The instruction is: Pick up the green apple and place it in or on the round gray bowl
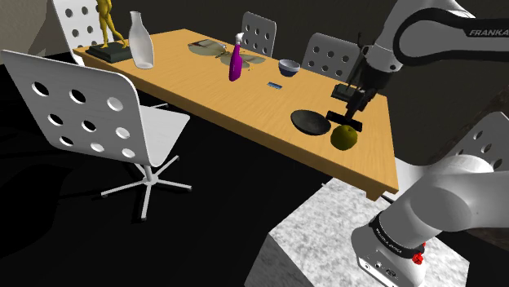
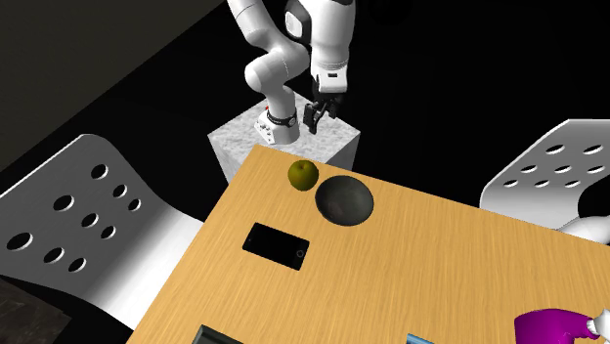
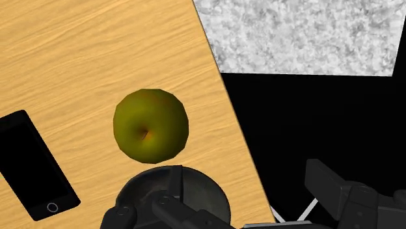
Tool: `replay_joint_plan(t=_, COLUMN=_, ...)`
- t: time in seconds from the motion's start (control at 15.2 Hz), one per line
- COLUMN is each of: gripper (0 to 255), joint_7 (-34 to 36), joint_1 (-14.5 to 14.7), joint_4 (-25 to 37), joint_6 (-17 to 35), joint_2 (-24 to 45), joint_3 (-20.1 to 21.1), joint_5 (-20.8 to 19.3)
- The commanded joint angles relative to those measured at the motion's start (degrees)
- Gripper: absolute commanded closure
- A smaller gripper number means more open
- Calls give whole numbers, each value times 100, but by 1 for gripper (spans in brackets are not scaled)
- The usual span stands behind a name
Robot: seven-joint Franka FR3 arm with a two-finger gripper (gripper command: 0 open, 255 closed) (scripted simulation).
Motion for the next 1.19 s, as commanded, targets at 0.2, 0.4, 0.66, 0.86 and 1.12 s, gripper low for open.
replay_joint_plan(t=0.2, gripper=0, joint_7=-466, joint_1=-387, joint_4=-367, joint_6=985, joint_2=230, joint_3=-515, joint_5=-635)
replay_joint_plan(t=0.4, gripper=0, joint_7=-674, joint_1=-566, joint_4=-453, joint_6=1512, joint_2=471, joint_3=-786, joint_5=-929)
replay_joint_plan(t=0.66, gripper=0, joint_7=-655, joint_1=-596, joint_4=-640, joint_6=1901, joint_2=672, joint_3=-874, joint_5=-1014)
replay_joint_plan(t=0.86, gripper=0, joint_7=-639, joint_1=-619, joint_4=-765, joint_6=2206, joint_2=850, joint_3=-940, joint_5=-1079)
replay_joint_plan(t=1.12, gripper=0, joint_7=-636, joint_1=-623, joint_4=-788, joint_6=2265, joint_2=886, joint_3=-953, joint_5=-1091)
